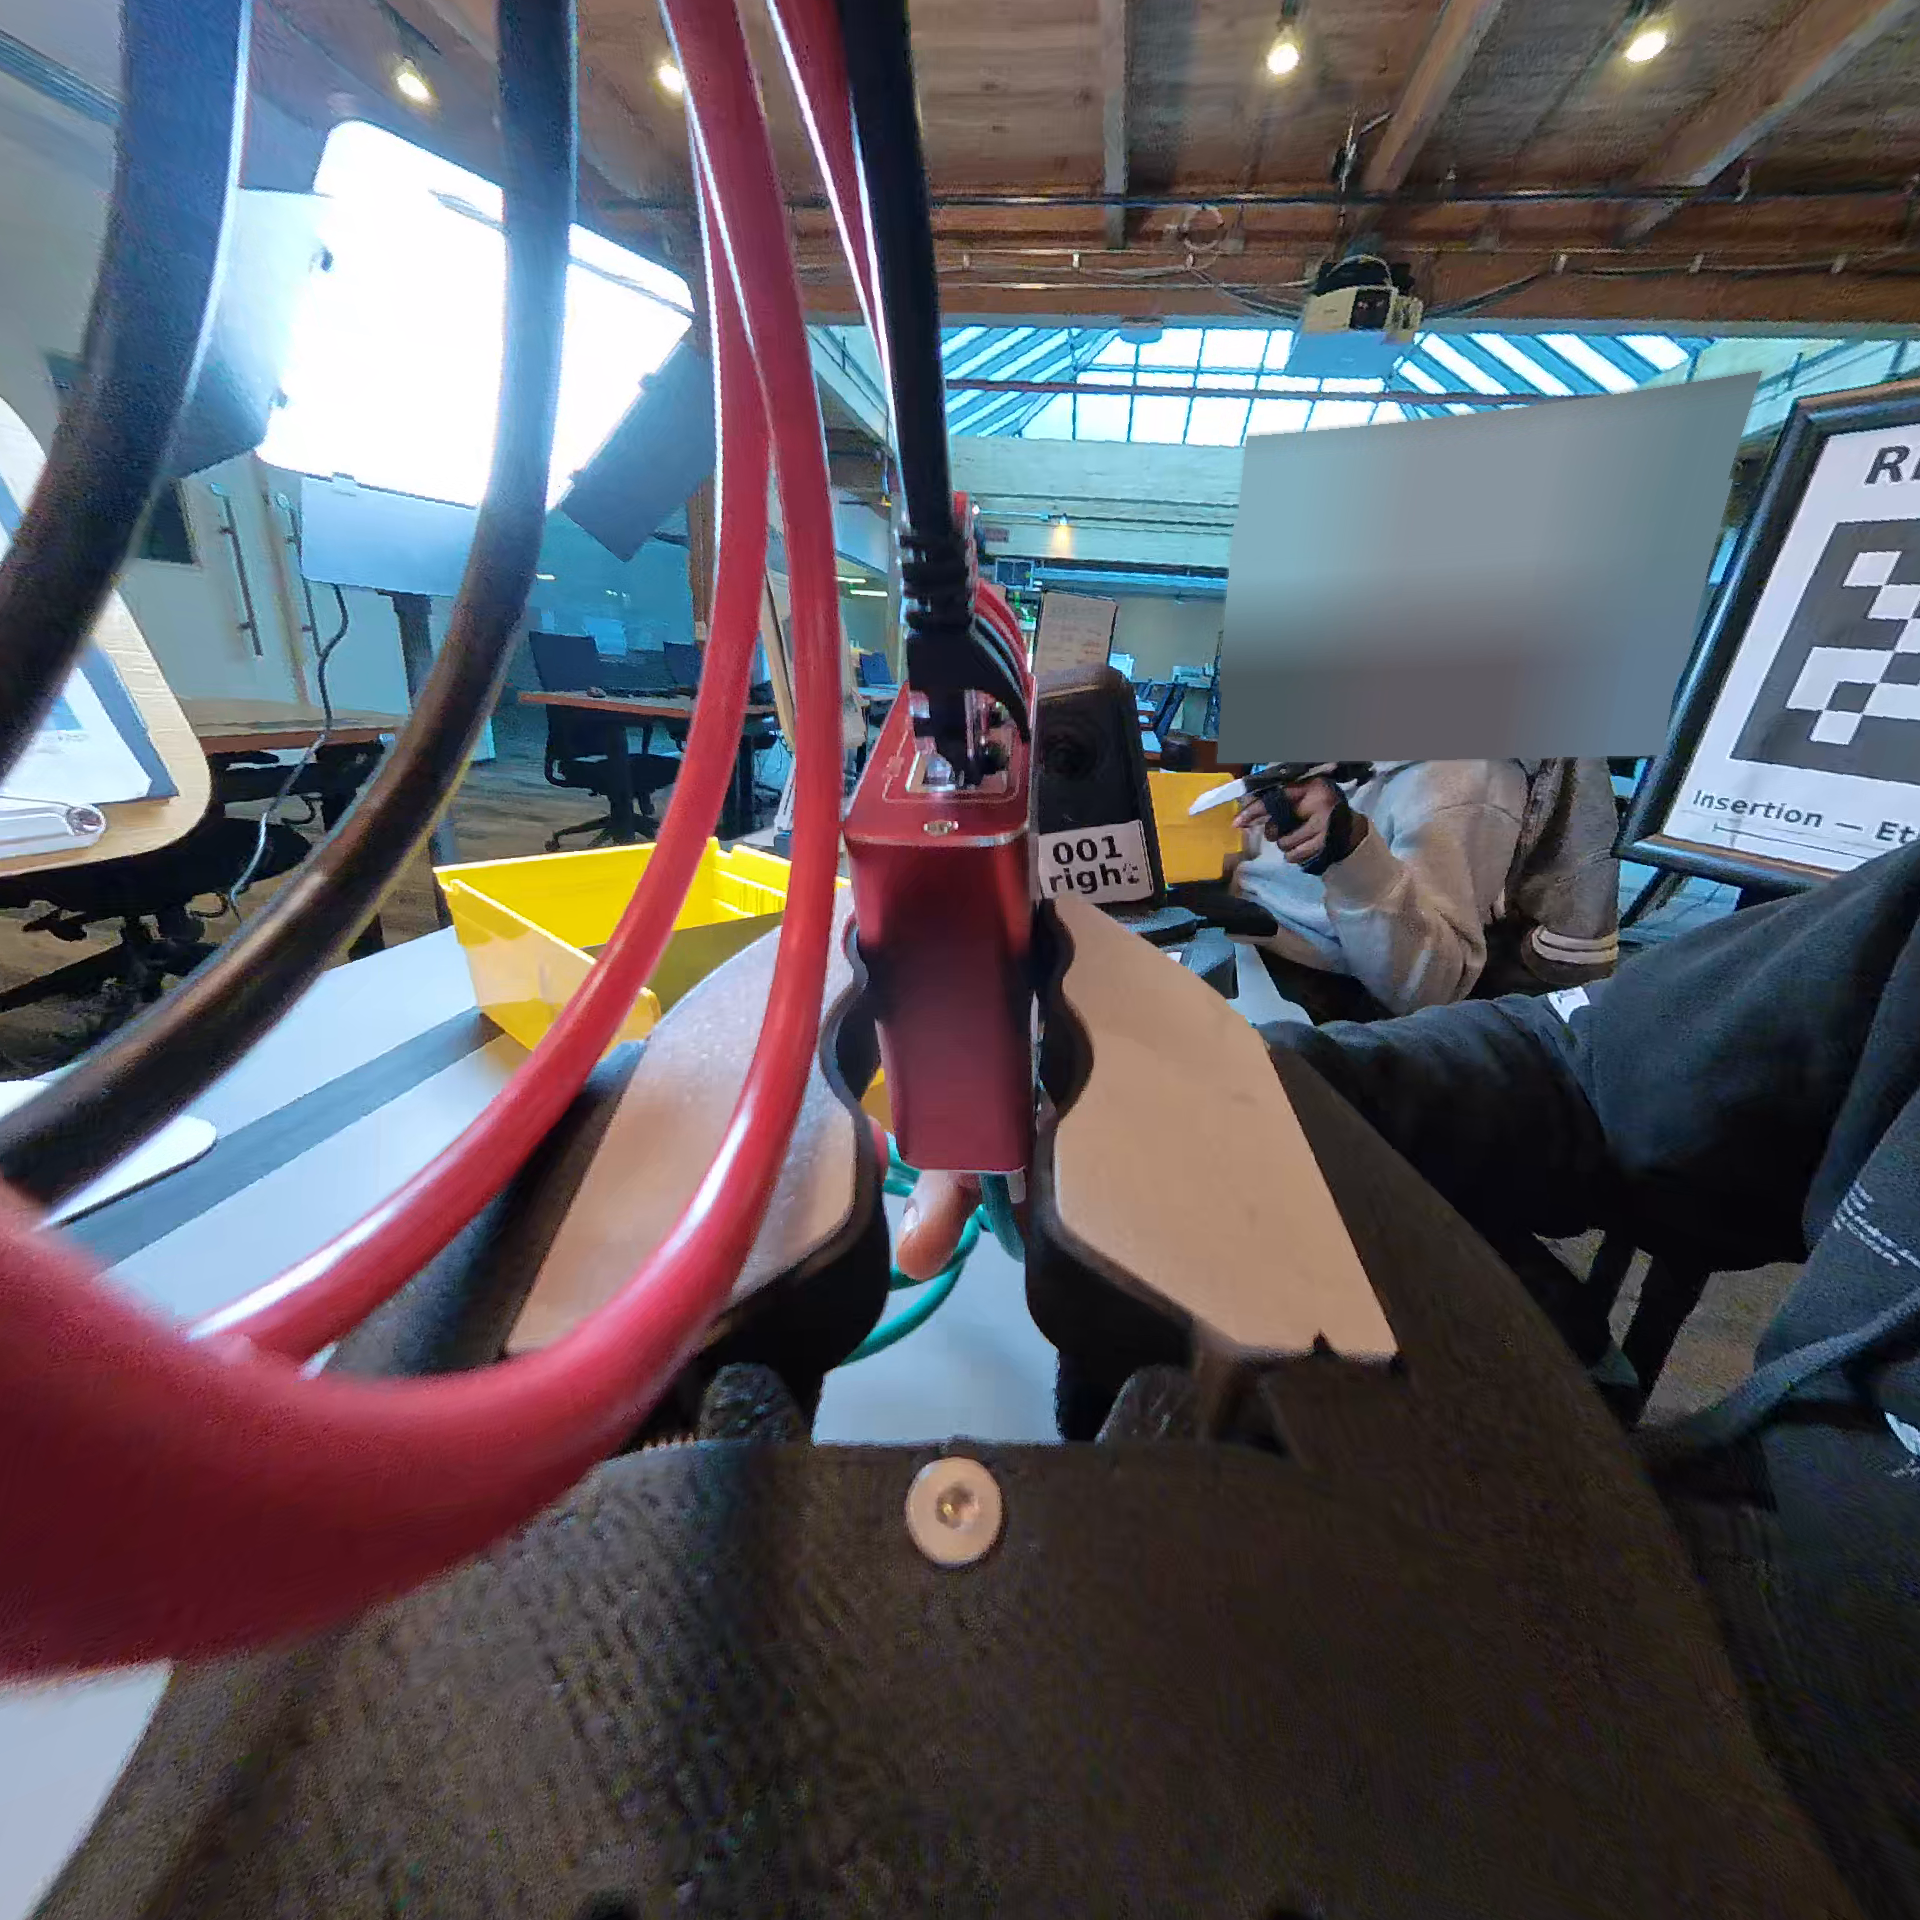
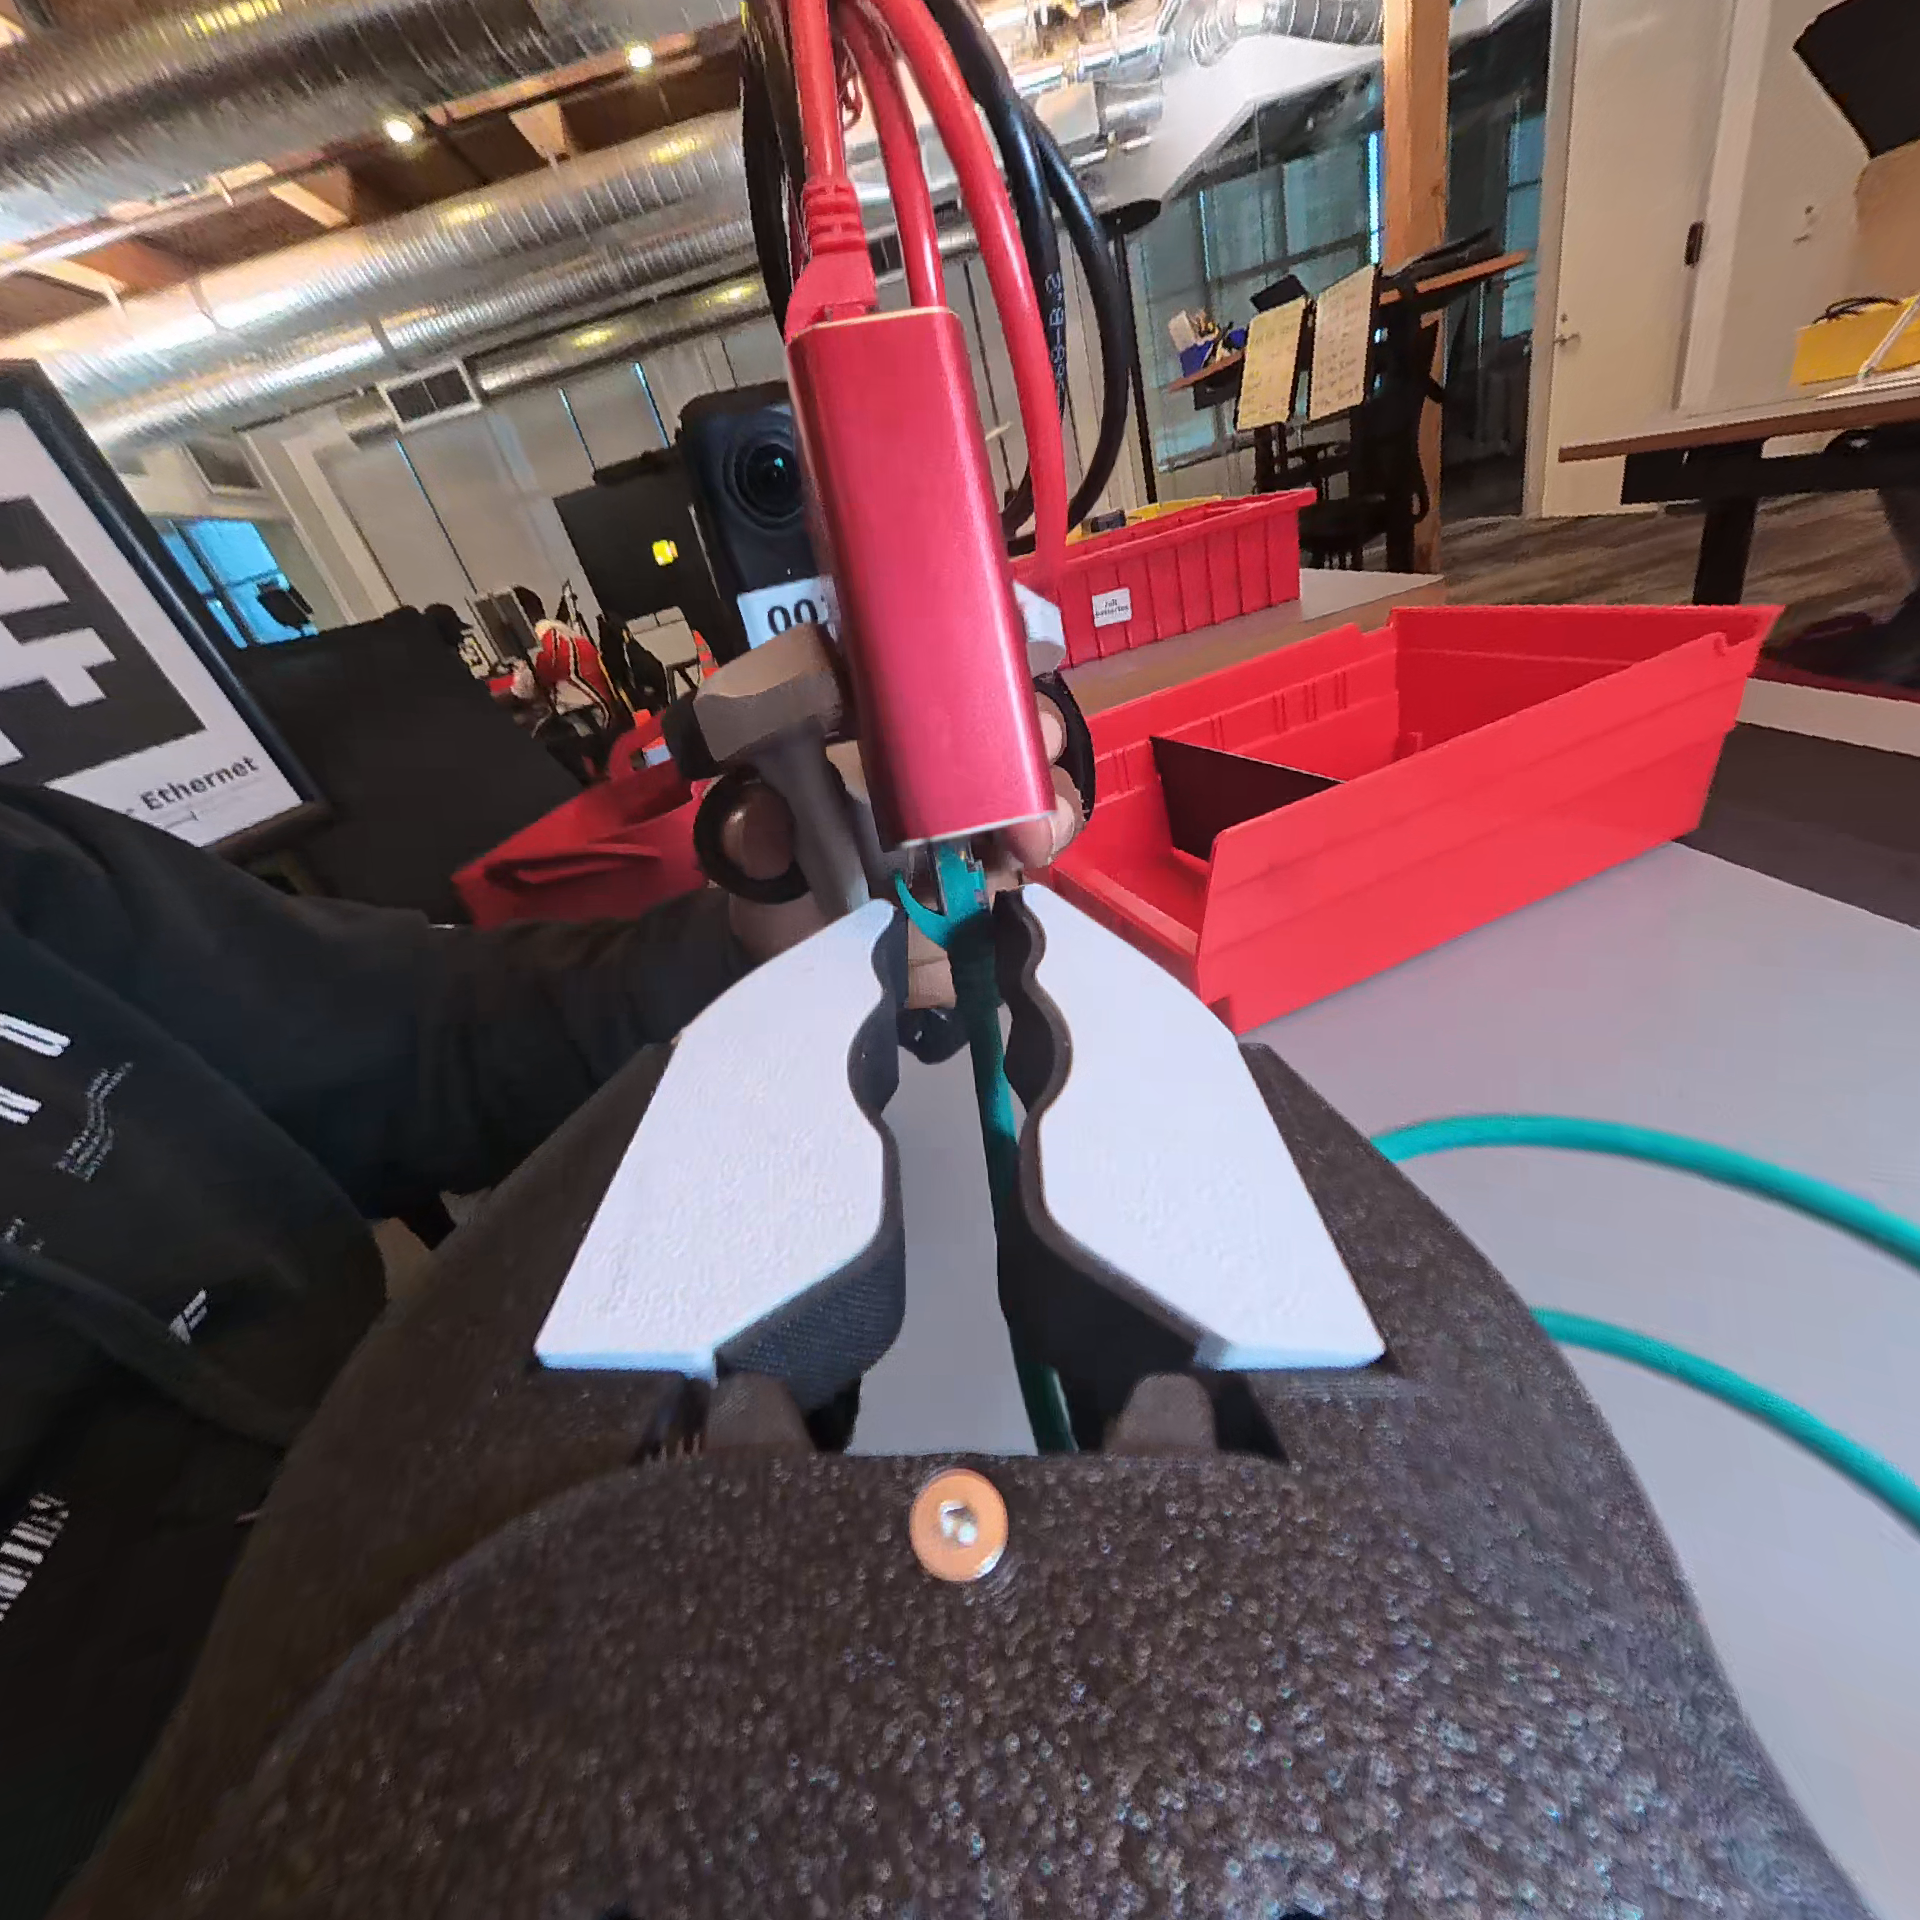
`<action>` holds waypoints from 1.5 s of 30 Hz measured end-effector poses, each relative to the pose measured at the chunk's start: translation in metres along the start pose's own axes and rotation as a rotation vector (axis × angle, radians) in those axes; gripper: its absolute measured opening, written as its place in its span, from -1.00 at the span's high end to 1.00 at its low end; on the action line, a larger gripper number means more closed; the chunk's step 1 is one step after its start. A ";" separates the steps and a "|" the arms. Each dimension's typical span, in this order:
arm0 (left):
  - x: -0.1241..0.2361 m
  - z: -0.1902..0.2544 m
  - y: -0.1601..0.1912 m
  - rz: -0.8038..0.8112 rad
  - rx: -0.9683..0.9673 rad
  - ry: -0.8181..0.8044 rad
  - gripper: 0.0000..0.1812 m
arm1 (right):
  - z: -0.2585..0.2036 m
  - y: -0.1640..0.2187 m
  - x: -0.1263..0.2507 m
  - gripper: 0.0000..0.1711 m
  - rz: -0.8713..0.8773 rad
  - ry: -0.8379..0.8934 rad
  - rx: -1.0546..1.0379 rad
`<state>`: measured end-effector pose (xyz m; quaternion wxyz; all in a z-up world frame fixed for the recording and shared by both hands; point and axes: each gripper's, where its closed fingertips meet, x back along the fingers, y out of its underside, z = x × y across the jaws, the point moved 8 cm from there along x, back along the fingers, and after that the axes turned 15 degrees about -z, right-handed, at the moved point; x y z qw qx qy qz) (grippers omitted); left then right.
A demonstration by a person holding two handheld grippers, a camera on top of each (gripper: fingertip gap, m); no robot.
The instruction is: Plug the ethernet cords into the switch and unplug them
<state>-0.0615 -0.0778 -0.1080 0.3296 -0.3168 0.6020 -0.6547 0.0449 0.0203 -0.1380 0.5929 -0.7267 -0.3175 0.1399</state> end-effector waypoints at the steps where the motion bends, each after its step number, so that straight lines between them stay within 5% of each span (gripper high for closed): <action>1: 0.000 0.000 0.000 0.013 0.002 -0.002 0.69 | 0.000 0.000 0.000 0.82 0.014 -0.002 -0.007; 21: -0.001 0.003 0.000 0.030 -0.017 -0.075 0.70 | 0.001 -0.002 0.001 0.82 0.046 0.067 -0.102; 36: -0.003 0.012 0.001 -0.203 -0.351 -0.242 0.71 | 0.010 0.003 -0.004 0.81 -0.086 0.133 -0.154; 38: 0.002 0.021 -0.011 -0.077 -0.354 -0.171 0.70 | 0.027 0.021 -0.007 0.82 -0.200 0.246 -0.174; 40: 0.013 0.034 -0.037 -0.004 -0.360 -0.156 0.70 | 0.032 0.035 -0.010 0.83 -0.182 0.101 -0.278; 45: 0.040 0.017 -0.043 -0.100 -0.283 -0.276 0.70 | 0.014 -0.004 -0.004 0.82 -0.221 0.172 -0.047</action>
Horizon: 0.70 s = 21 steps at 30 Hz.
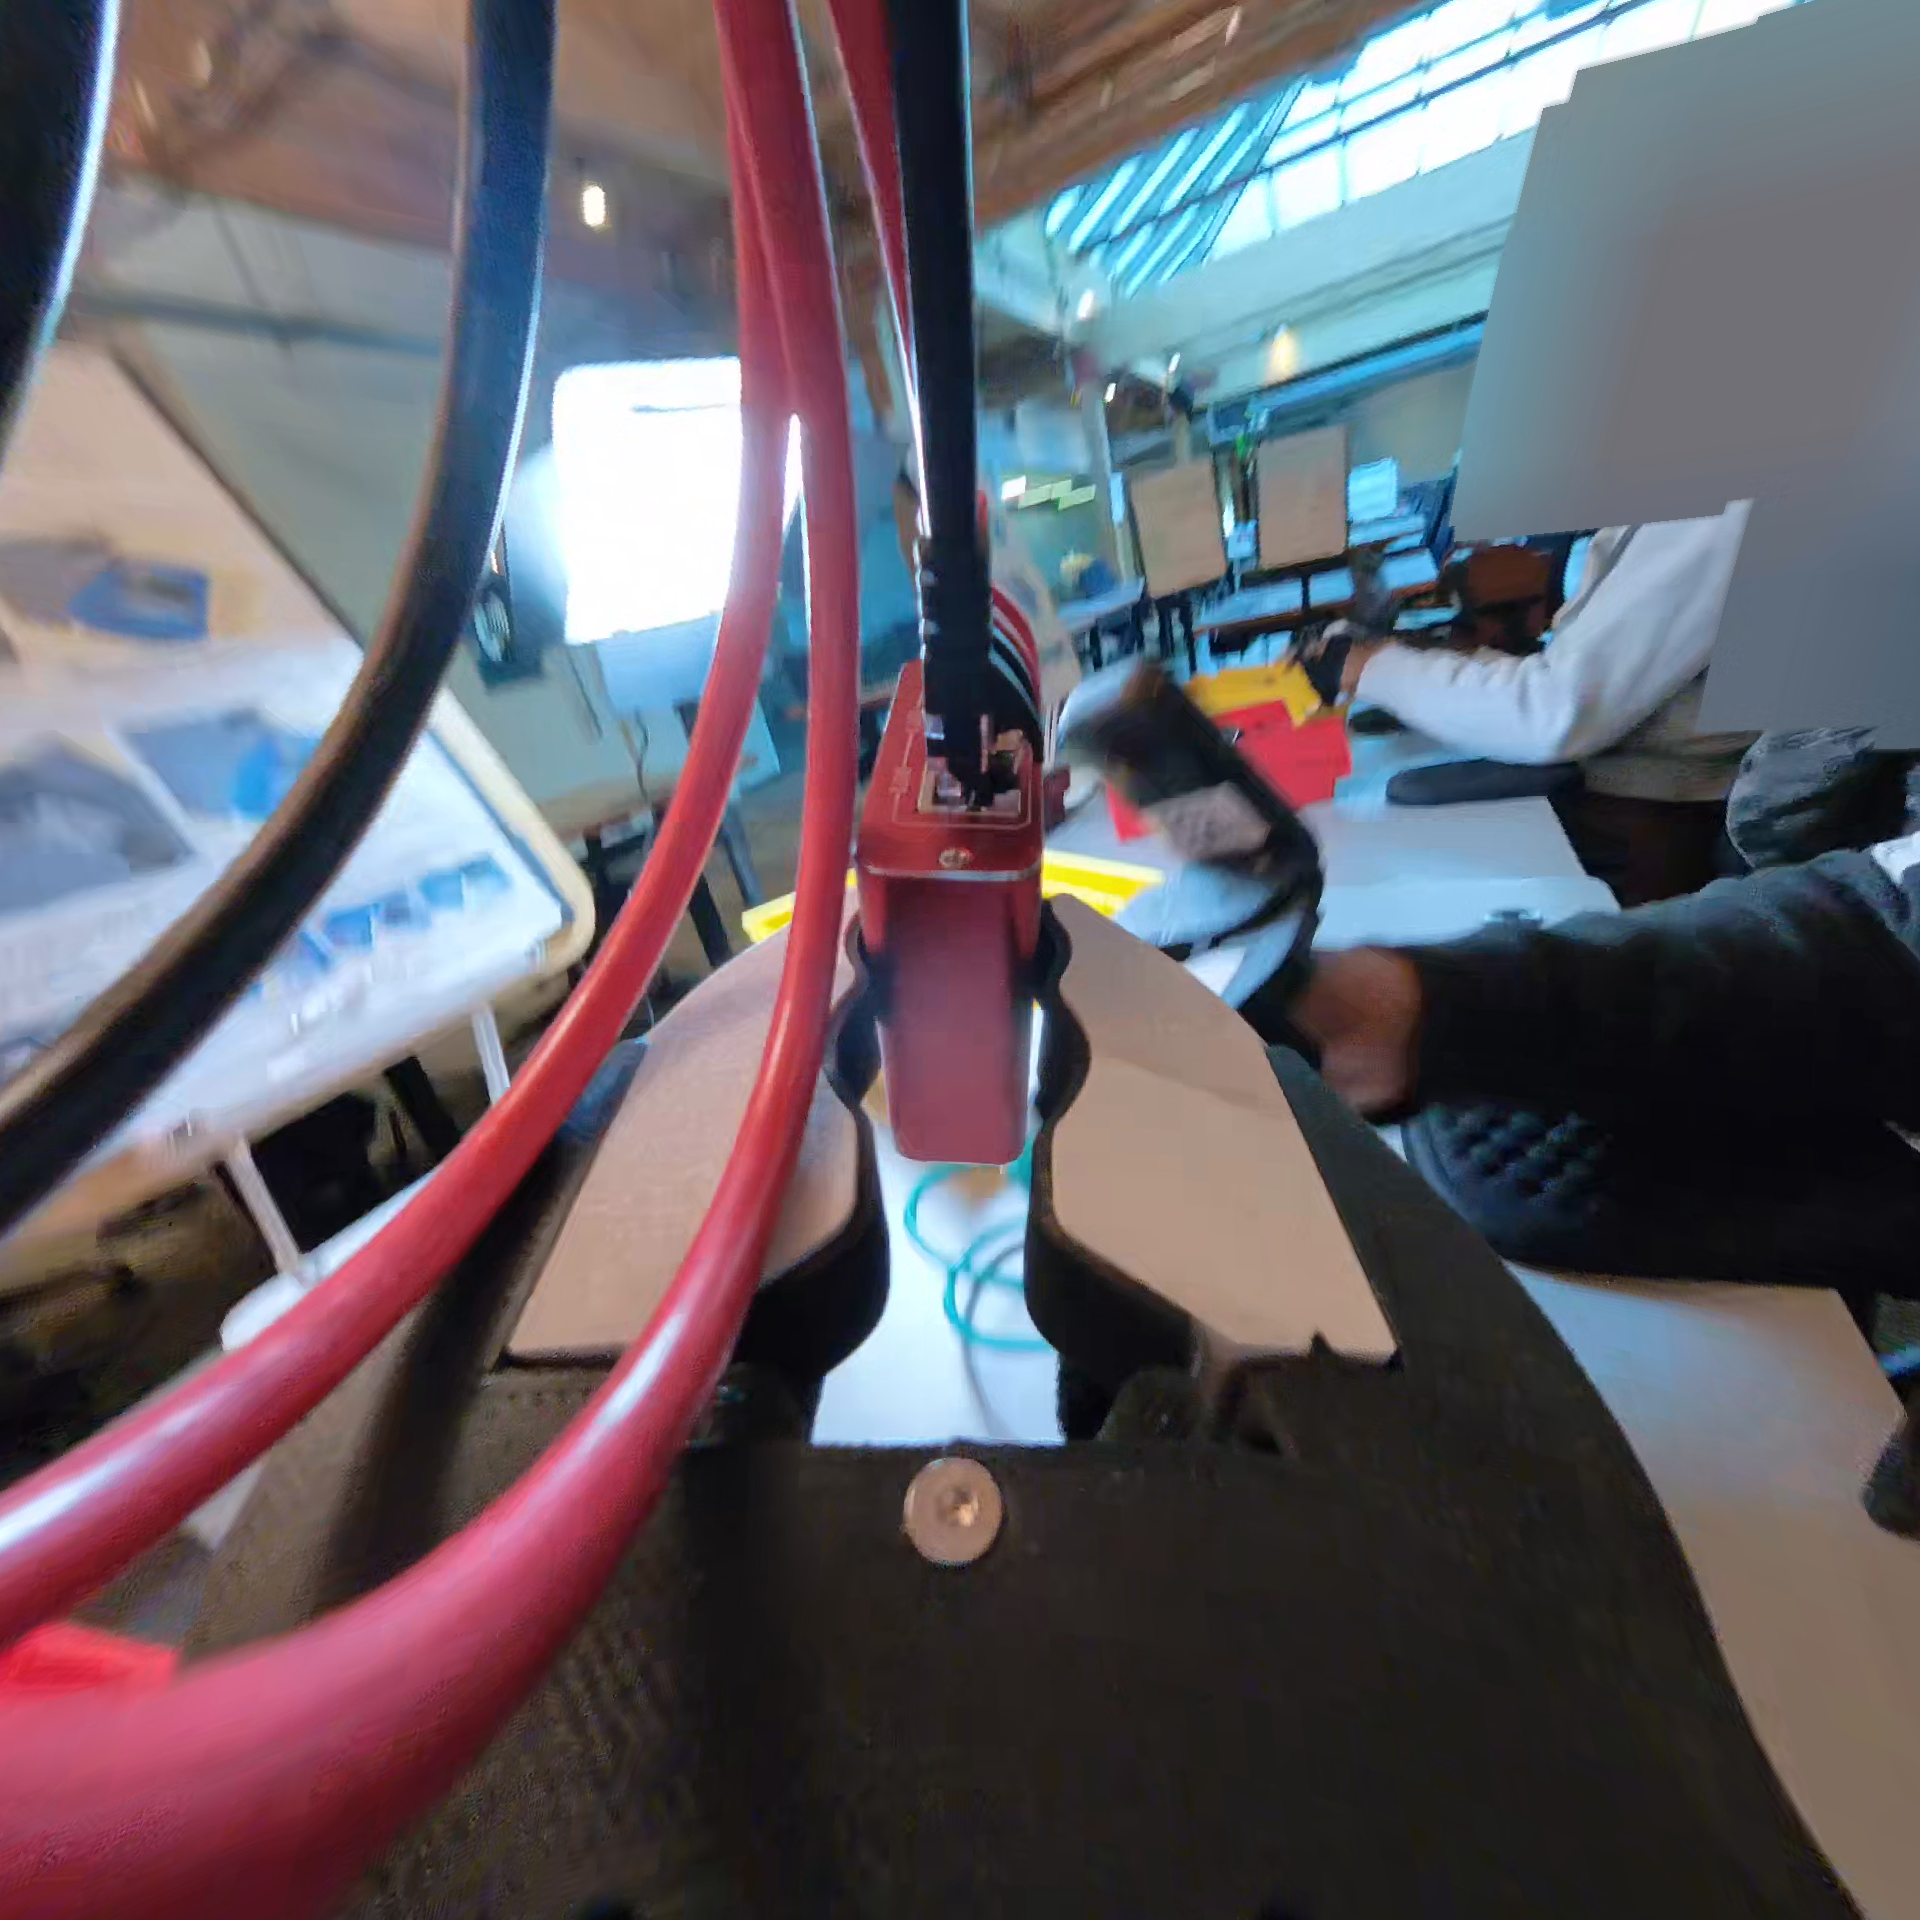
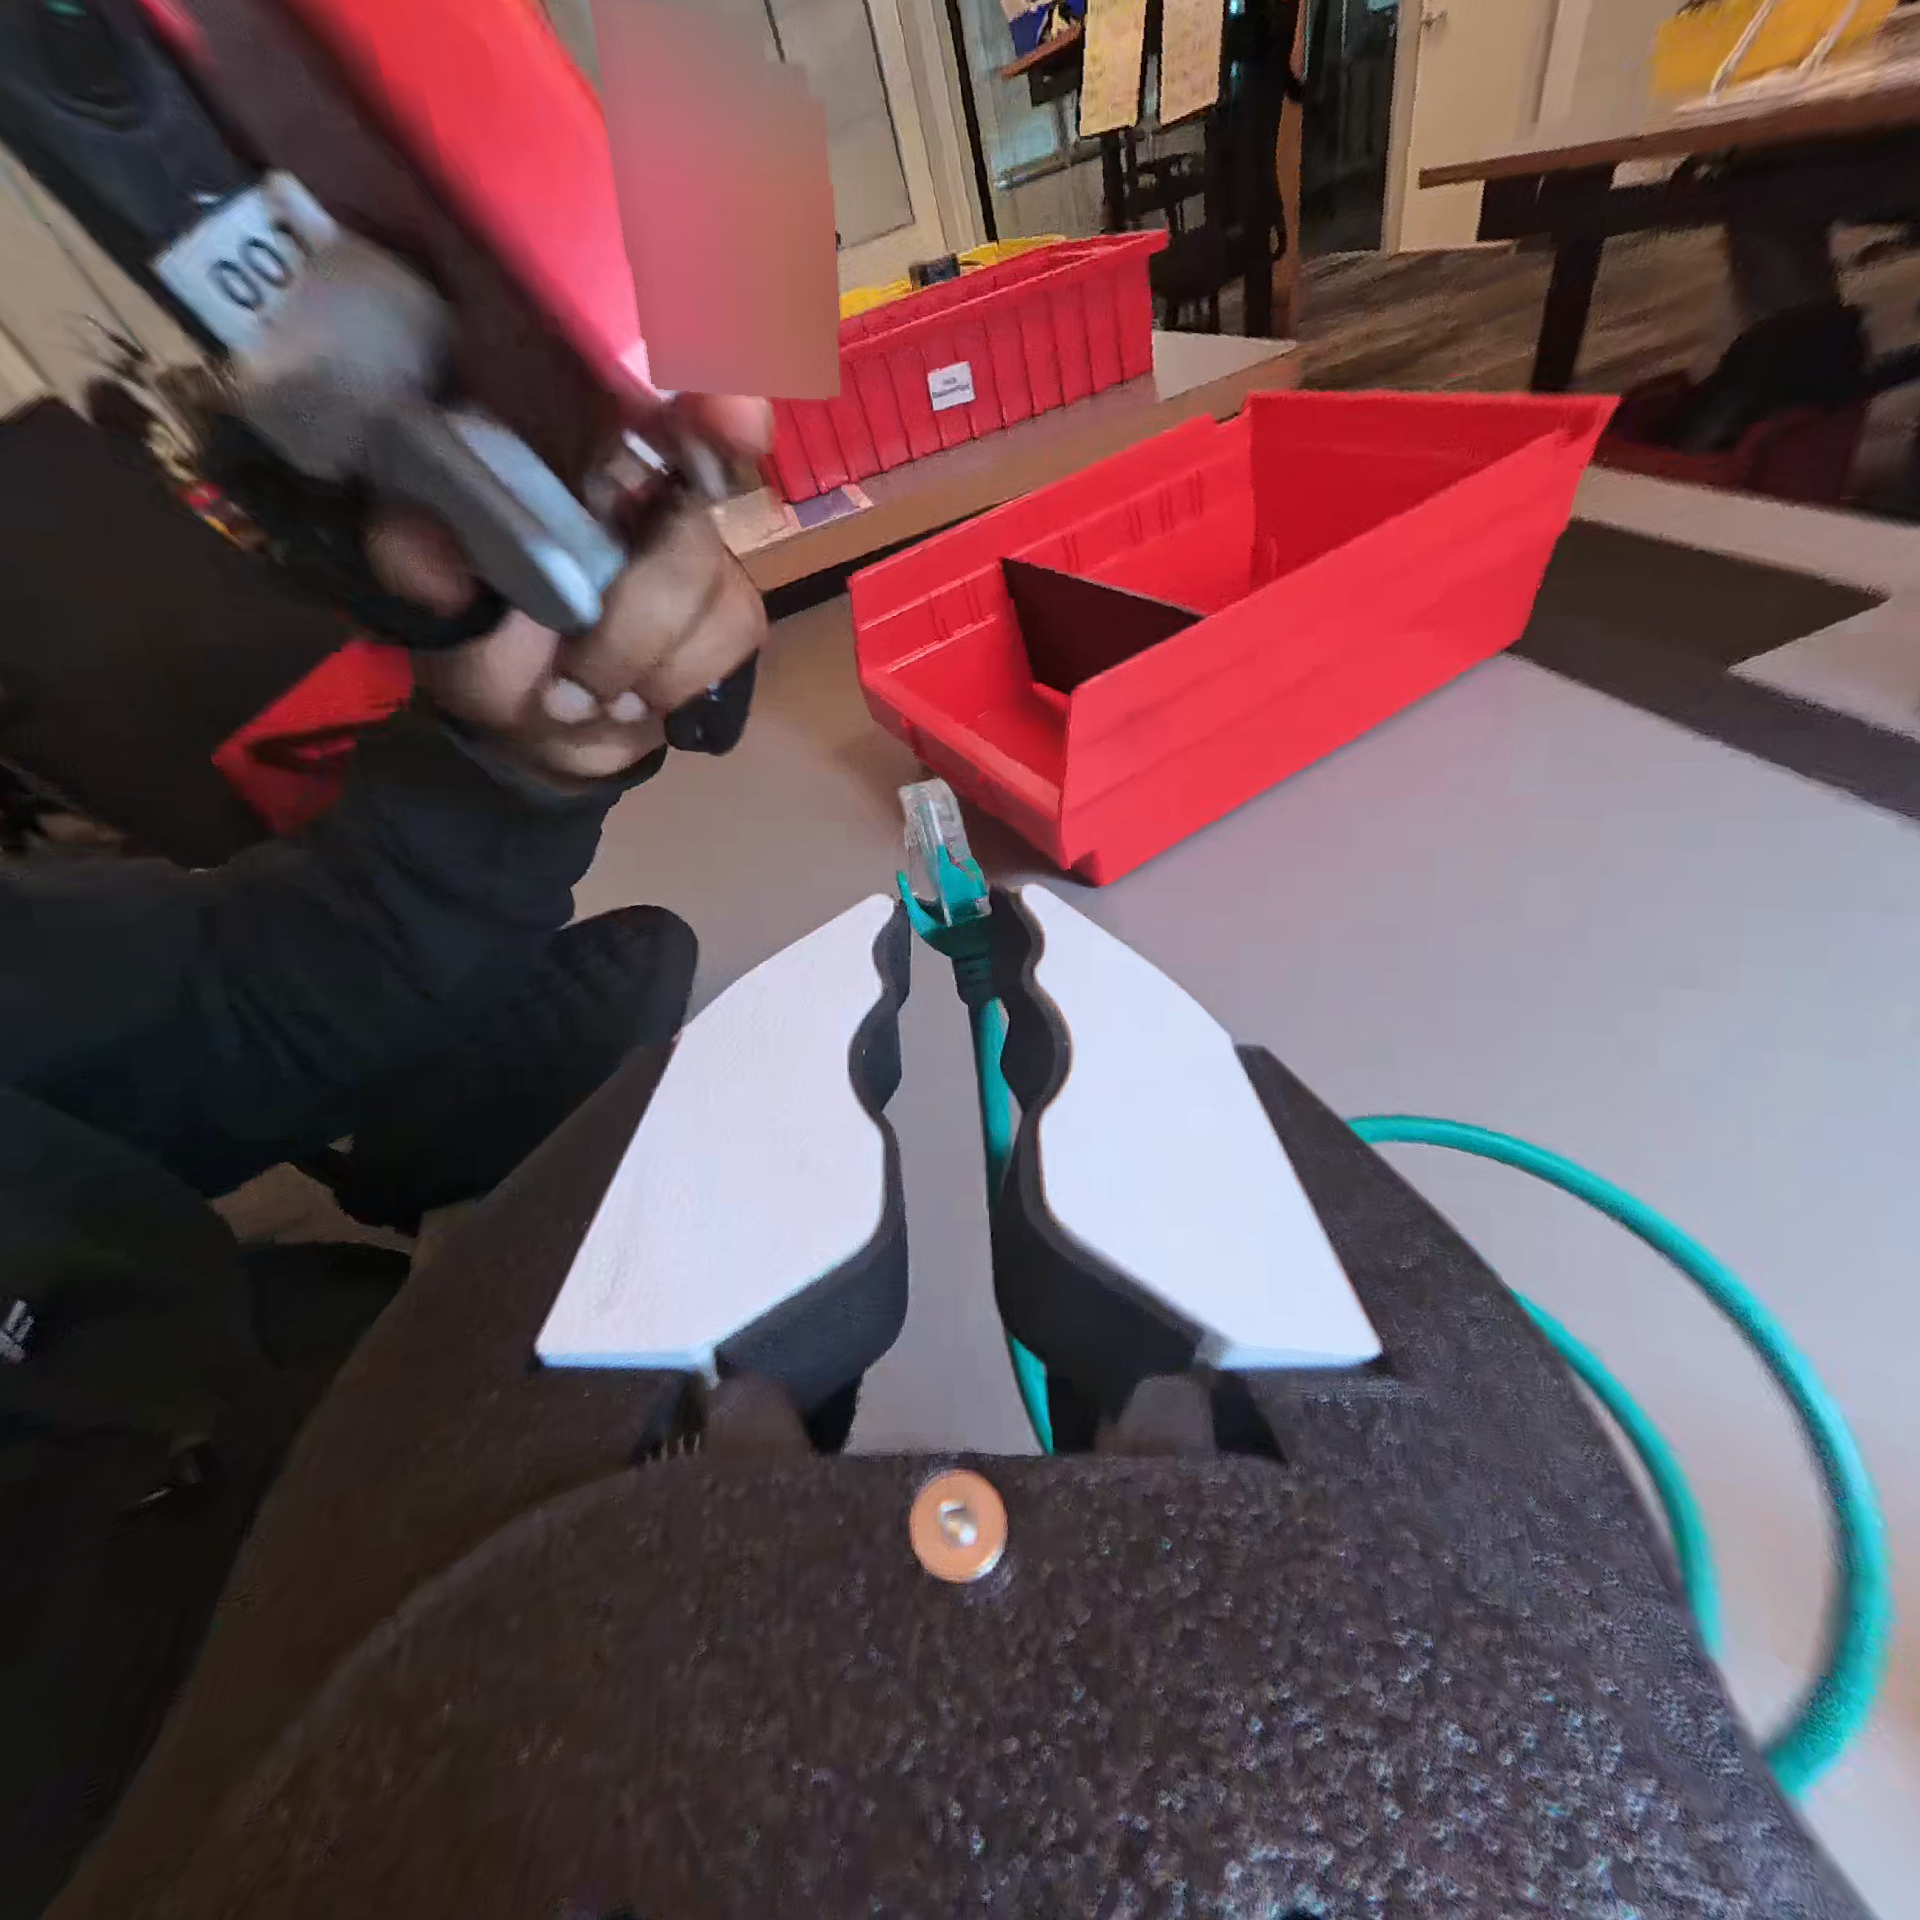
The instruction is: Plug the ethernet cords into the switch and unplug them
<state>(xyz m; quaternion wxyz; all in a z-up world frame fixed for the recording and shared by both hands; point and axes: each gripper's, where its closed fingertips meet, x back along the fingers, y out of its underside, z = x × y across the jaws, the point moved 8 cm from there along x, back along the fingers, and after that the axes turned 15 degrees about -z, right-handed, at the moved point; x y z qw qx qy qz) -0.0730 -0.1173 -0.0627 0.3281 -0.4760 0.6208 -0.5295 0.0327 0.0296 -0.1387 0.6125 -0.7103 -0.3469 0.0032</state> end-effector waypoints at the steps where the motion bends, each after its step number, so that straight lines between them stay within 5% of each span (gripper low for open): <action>1: -0.001 -0.008 0.010 -0.054 0.049 0.001 0.71 | 0.001 -0.005 0.008 0.83 -0.003 0.042 0.023; 7: -0.028 -0.028 0.059 -0.205 0.232 0.011 0.70 | 0.016 -0.036 0.087 0.85 0.077 0.318 0.089; 15: -0.053 -0.009 0.077 -0.306 0.196 0.077 0.70 | 0.053 -0.082 0.169 0.85 0.072 0.568 0.071; 21: -0.056 -0.008 0.081 -0.319 0.217 0.087 0.70 | 0.149 -0.043 0.181 0.84 -0.152 0.774 -0.145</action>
